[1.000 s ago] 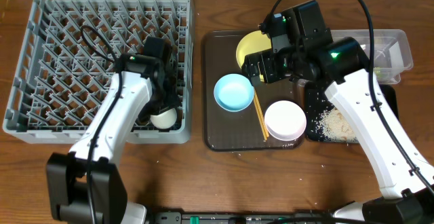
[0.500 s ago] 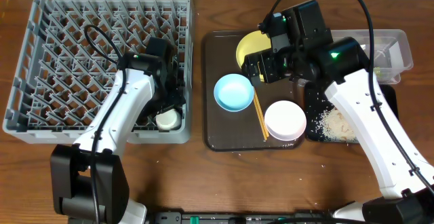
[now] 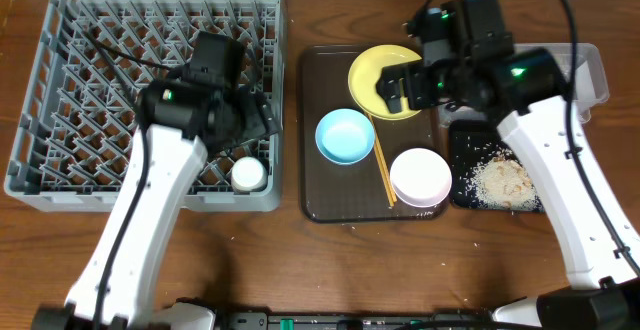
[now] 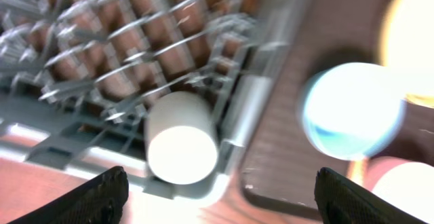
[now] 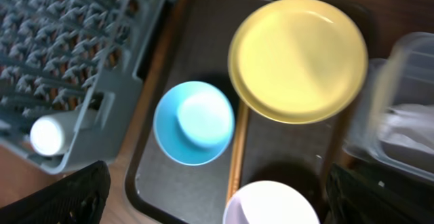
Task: Sort waste into correct bins and load items into the dishwasher
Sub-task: 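Release the cup and move the left gripper to the light-blue bowl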
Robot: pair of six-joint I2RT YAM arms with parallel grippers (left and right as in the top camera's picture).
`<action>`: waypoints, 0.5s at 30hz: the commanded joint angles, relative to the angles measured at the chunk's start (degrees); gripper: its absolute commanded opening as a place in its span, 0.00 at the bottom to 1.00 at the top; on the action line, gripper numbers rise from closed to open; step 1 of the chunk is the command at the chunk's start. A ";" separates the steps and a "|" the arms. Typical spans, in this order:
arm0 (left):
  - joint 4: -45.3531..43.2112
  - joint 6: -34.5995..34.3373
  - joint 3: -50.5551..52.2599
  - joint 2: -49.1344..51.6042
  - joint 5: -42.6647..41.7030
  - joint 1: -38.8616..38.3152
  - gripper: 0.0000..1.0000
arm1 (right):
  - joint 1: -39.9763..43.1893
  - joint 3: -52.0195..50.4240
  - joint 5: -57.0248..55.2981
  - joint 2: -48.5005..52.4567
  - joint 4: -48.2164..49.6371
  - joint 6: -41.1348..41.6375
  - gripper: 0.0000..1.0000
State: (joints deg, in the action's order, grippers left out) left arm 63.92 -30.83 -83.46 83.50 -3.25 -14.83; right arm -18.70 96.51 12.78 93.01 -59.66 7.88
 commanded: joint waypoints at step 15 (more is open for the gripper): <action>-10.03 -2.97 -0.79 9.01 -1.90 -16.76 0.87 | 4.17 1.31 -2.97 0.22 -4.11 1.27 0.99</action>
State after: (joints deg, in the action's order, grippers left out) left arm 54.39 -31.73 -83.72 90.70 -5.02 -31.03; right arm -14.85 96.71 11.57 93.01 -63.48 8.56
